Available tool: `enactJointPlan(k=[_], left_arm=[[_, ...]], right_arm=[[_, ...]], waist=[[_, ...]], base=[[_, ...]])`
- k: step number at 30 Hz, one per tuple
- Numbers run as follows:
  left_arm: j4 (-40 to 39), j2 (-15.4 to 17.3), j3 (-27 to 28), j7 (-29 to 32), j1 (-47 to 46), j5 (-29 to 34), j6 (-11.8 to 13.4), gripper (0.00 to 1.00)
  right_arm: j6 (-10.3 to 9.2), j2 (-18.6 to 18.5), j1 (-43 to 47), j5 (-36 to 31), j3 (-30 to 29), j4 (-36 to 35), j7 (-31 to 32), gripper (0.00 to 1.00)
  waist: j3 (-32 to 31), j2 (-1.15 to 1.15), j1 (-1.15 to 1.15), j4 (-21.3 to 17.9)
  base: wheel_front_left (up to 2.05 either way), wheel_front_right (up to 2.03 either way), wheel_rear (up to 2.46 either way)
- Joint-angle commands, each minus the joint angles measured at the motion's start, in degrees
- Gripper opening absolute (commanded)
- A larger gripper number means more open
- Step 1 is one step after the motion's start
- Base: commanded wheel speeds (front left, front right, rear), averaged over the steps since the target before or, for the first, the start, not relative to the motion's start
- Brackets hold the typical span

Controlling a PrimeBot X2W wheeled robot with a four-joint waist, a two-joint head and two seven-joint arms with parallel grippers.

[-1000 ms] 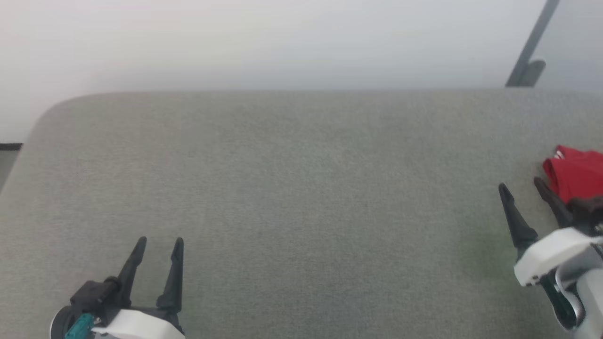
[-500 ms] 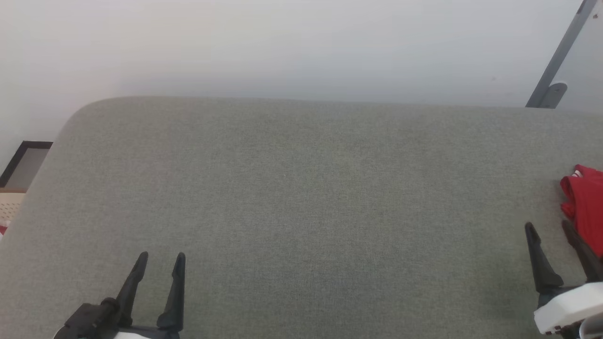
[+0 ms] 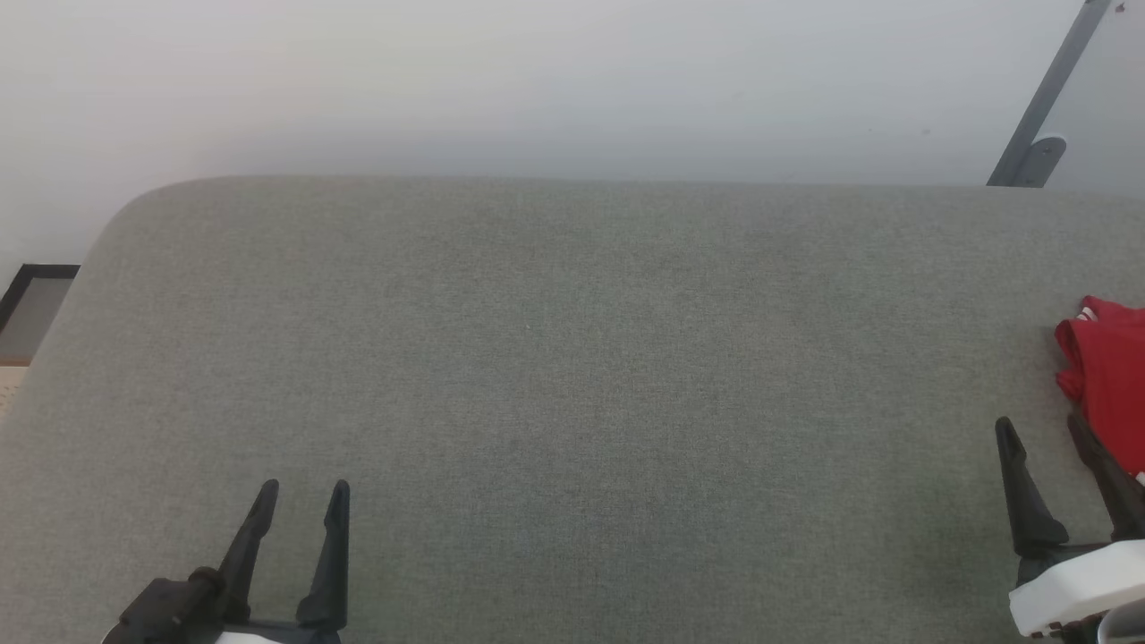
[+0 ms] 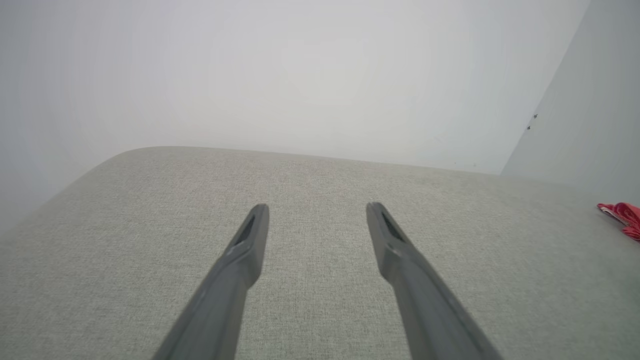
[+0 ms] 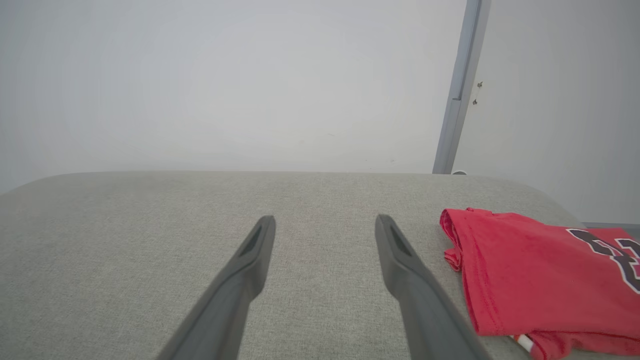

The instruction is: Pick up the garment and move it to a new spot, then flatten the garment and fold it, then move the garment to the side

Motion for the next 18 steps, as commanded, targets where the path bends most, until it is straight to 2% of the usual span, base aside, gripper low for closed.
enactJointPlan(k=[1,18], left_arm=[[0.1,-0.1,0.2,-0.3,-0.7,-0.2,-0.1,1.0],[-0.5,-0.9,0.9,-0.3,0.1,0.4,-0.1,1.0]], right_arm=[[0.0,0.3,0.6,-0.4,-0.1,-0.4,0.2,1.0],[0.0,1.0,1.1,0.1,-0.5,-1.4,0.8,1.0]], waist=[[0.0,0.0,0.0,0.0],[0.2,0.0,0.0,-0.3]], base=[[0.0,0.0,0.0],[0.0,0.0,0.0]])
